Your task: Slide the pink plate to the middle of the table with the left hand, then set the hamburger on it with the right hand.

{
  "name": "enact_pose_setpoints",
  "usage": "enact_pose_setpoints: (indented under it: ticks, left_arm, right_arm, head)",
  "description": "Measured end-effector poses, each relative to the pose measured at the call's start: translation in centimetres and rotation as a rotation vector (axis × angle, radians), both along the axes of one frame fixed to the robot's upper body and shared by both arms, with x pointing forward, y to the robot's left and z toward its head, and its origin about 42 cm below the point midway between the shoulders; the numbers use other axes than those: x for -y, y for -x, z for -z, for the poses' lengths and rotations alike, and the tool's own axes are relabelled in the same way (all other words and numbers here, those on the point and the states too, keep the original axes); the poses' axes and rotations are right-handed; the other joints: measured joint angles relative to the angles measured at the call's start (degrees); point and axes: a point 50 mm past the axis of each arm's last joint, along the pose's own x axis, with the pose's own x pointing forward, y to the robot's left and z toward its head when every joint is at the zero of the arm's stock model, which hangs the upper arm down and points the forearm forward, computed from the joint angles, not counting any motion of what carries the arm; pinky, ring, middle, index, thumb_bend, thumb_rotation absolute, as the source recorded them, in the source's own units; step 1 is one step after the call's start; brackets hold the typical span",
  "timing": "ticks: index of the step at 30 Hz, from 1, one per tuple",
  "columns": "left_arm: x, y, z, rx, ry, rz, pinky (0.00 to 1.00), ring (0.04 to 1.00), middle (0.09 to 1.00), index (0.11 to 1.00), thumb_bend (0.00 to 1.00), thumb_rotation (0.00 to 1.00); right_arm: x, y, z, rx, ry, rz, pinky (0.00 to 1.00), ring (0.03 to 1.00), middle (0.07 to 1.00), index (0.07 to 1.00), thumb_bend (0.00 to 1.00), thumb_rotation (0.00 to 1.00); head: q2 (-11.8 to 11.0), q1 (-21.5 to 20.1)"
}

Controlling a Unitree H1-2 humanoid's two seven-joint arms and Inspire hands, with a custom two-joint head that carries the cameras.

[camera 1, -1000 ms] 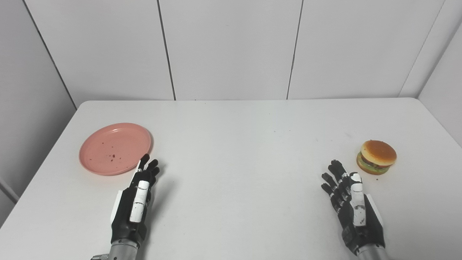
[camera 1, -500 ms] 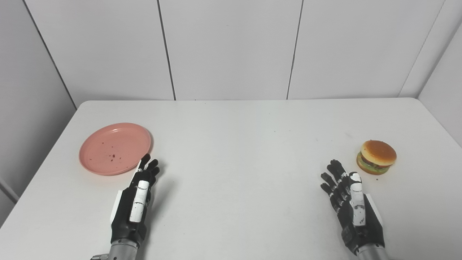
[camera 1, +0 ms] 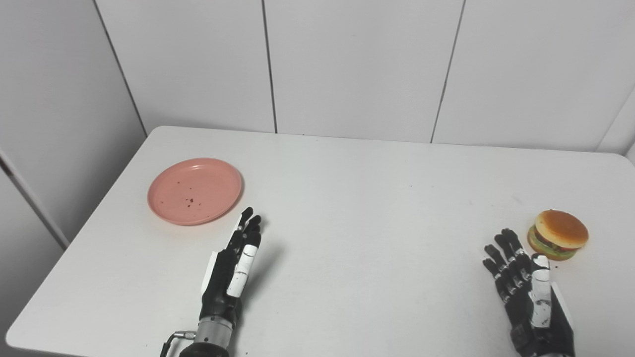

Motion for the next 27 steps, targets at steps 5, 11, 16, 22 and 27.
enact_pose_setpoints:
  ticks: [5,11,16,22,27]
  left_arm:
    - [0.7,-0.3,0.3,0.021,-0.016,0.007,0.99,0.958,0.951,0.944,0.68,0.9]
    - [1.1,-0.6,0.7,0.077,-0.019,0.016,0.98,0.954,0.949,0.942,0.65,0.9]
    - [1.4,-1.1,0.8,0.116,-0.031,0.013,0.98,0.955,0.95,0.945,0.66,0.89]
    - [1.6,-1.4,1.0,0.14,-0.032,0.015,0.98,0.957,0.95,0.94,0.67,0.91]
    - [1.5,-1.4,1.0,0.16,-0.03,0.015,0.99,0.961,0.954,0.959,0.65,0.9]
  right_arm:
    - [0.5,-0.6,0.4,0.015,-0.007,-0.002,0.95,0.934,0.958,0.95,0.85,1.0]
    - [0.8,-1.3,0.7,0.04,-0.002,-0.005,0.97,0.953,0.977,0.966,0.86,1.0]
    - [1.1,-1.7,0.9,0.045,-0.001,0.003,0.97,0.947,0.972,0.964,0.87,1.0]
    - [1.1,-1.9,1.2,0.048,0.004,0.008,0.97,0.944,0.969,0.961,0.88,1.0]
    - [1.0,-2.0,1.3,0.06,0.015,0.008,0.97,0.946,0.97,0.956,0.87,1.0]
  head:
    - [-2.46,0.97]
    - [-5.71,2.46]
    - [-7.3,2.73]
    - [-9.15,2.64]
    - [-8.98,1.5]
